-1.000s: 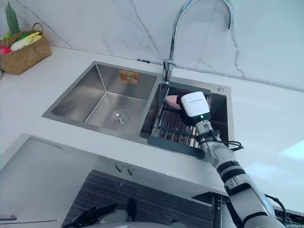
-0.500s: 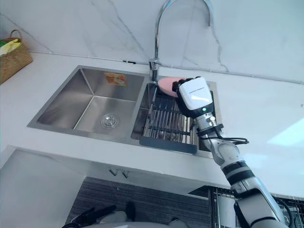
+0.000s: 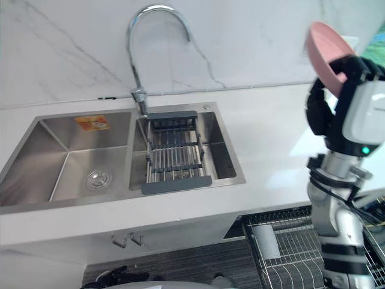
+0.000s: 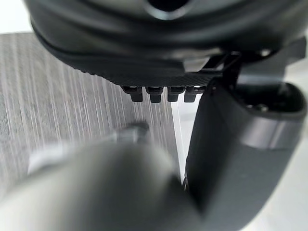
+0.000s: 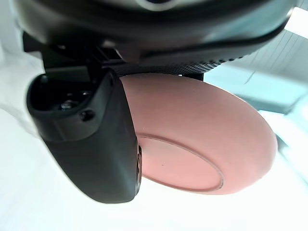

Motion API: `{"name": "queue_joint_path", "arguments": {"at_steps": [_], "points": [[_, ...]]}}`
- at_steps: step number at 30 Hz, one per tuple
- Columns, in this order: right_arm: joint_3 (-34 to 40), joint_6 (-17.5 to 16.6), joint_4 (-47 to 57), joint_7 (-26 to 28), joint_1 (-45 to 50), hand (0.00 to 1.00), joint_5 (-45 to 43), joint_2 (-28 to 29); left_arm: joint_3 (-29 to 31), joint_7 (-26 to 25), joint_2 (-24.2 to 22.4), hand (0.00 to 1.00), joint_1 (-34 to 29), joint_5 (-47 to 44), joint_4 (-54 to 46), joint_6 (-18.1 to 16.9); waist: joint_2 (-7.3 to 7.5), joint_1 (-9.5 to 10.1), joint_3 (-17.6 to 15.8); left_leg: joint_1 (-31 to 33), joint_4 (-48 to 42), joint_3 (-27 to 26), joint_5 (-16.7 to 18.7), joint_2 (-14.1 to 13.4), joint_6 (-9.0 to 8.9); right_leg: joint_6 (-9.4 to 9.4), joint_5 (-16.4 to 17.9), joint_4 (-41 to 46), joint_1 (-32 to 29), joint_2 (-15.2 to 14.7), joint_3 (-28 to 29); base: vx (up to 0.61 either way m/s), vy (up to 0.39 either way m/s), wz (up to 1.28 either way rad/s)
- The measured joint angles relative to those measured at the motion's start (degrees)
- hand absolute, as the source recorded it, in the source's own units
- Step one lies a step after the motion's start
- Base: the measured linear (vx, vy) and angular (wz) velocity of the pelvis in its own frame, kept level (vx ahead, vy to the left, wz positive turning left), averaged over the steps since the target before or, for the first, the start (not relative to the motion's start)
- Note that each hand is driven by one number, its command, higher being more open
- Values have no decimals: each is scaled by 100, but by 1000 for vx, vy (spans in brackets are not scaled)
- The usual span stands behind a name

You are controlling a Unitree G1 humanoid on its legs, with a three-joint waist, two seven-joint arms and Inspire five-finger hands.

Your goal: Walk over to the sink, pick up the cup, carry it to the dishwasher, place the cup inside the dishwasher, then close the dishwasher door

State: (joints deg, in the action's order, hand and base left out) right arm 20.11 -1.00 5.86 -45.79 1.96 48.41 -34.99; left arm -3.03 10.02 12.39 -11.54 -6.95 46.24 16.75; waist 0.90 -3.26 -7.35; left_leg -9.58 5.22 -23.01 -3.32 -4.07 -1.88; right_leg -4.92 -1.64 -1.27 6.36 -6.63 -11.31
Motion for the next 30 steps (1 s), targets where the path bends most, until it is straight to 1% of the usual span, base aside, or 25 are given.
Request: {"name": "queue_joint_path", "arguments": {"at_steps": [1,2,3,4,5,7,8,10,11,13,16,18,21,23,26,30], "points": [[219,38,-25,-30,231,0,0,20,0,27,-3,100,-6,-51,99,-12,-19,-104,21,-9,-1,-112,6,-19,-8,-5,3,-10,-63,18,113,-31,3,-33],[261,41,-33,-48,270,0,0,27,0,26,-4,100,-7,-63,112,-12,-23,-124,24,-9,-1,-128,7,-21,-9,-8,2,-12,-72,21,131,-35,4,-36],[446,62,-92,-109,427,0,-1,81,-2,26,-7,100,-24,-105,155,-9,-26,-224,41,-11,-3,-199,15,-30,-22,-13,0,-13,-116,36,193,-22,7,-29],[653,83,-165,-168,588,0,-5,172,-15,24,-10,100,-38,-124,178,-4,-52,-279,68,-29,-24,-283,26,-44,-37,-7,-5,-14,-145,53,261,-12,6,-35],[756,81,-233,-209,663,0,-5,230,-30,23,-10,100,-45,-152,185,-2,-45,-293,70,-46,-25,-324,32,-52,-43,-5,-7,-16,-153,60,301,0,7,-34],[1143,72,-575,-317,981,0,-14,532,-128,15,5,100,-70,-233,200,45,-46,-381,119,-87,-26,-442,52,-81,-67,4,-13,-30,-171,68,364,11,1,-27],[1223,68,-660,-338,1052,0,-26,616,-135,15,4,100,-74,-244,204,60,-54,-414,125,-90,-26,-454,61,-86,-79,5,-12,-35,-171,73,369,16,-14,-15],[1467,66,-990,-412,1284,0,-156,993,-135,-6,-21,100,-74,-272,291,106,-102,-527,157,-85,-27,-512,83,-106,-107,17,-13,-82,-186,88,374,12,-17,-13],[1514,67,-1051,-426,1323,0,-160,1110,-136,-19,-28,100,-74,-291,303,123,-114,-546,164,-85,-28,-537,92,-112,-116,18,-13,-83,-197,92,378,19,-14,-20],[1572,67,-1241,-552,1525,0,-163,1560,-138,-79,-75,100,-71,-322,302,190,-179,-556,200,-82,-32,-655,130,-139,-143,24,-19,-82,-256,107,395,36,-24,-24],[1562,66,-1427,-607,1698,0,-161,1947,-140,-119,-93,100,-60,-331,300,225,-202,-563,195,-70,-33,-688,153,-157,-153,24,-30,-82,-288,129,414,33,-27,-9],[1537,59,-1732,-679,1729,0,-163,2178,-140,-142,-97,100,-59,-394,300,227,-215,-552,185,-47,-34,-685,163,-159,-153,45,-49,-75,-305,131,405,38,-22,1],[1398,21,-2122,-785,1728,0,-192,2306,-140,-157,-122,100,-57,-452,299,225,-259,-535,157,-39,-35,-656,188,-151,-155,49,-52,-42,-302,115,337,41,-13,6],[1157,13,-2375,-829,1729,0,-222,2411,-190,-204,-139,100,-51,-551,293,206,-314,-516,119,-20,-35,-603,198,-142,-149,38,-44,-5,-305,92,236,22,-10,11],[913,10,-2605,-848,1734,0,-305,2434,-204,-246,-174,100,-23,-556,288,161,-371,-470,75,29,-36,-508,200,-117,-144,10,-6,30,-316,54,138,2,-4,19],[579,30,-3093,-809,1743,0,-861,2446,-210,-264,-190,100,3,-691,295,110,-397,-331,47,75,-37,-312,197,-85,-137,-5,107,157,-315,-2,-46,8,-4,23]]}}
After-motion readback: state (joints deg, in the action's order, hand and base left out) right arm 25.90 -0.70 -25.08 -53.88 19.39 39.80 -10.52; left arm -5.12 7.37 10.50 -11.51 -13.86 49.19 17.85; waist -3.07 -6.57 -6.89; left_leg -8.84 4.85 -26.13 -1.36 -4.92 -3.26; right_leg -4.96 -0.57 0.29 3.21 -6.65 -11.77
